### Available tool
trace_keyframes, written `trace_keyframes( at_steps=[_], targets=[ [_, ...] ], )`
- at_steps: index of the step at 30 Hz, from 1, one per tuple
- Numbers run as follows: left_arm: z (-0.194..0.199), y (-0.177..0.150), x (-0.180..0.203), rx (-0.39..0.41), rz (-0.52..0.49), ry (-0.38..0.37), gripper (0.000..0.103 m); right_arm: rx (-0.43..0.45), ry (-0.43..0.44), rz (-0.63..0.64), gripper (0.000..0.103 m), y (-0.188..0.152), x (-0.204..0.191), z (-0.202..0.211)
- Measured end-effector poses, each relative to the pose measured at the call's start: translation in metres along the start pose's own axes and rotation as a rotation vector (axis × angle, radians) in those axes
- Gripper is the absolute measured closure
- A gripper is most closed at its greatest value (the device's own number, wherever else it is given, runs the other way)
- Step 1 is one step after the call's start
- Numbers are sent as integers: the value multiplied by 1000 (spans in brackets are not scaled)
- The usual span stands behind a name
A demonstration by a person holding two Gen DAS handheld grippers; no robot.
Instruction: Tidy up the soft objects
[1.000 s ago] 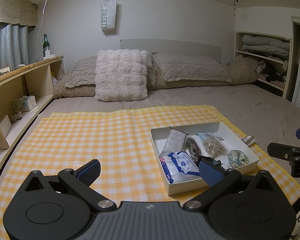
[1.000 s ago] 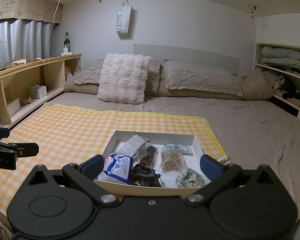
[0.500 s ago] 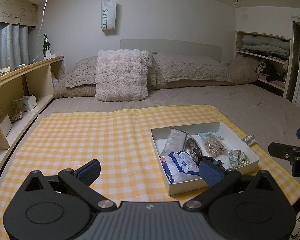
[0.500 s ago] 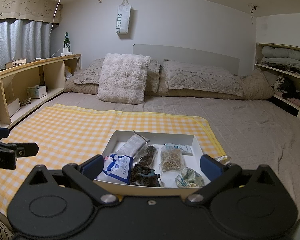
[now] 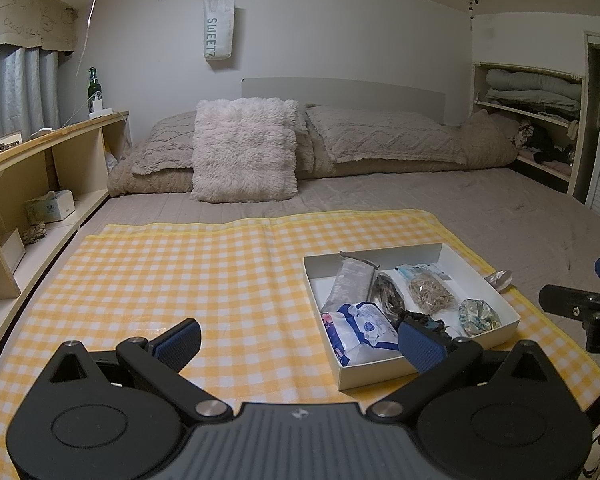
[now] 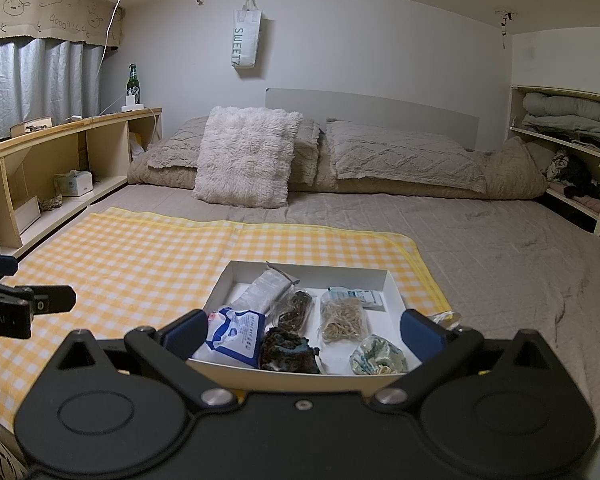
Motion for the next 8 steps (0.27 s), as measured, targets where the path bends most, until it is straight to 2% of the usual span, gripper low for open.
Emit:
trace_keyframes(
  at_steps=[8],
  targets=[
    [1,0,-2,3,9,6,0,0,0,0,0,0,0,0]
  ],
)
Point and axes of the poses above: each gripper's, at about its wrist camera, not at the fingertips, and z roughly against the way its jaws point, x to its right, y to its top, the point moved 10 cm from there along -z, roughly the way its jaws point, and after that the axes turned 15 degrees about z, right-handed, at the moved point
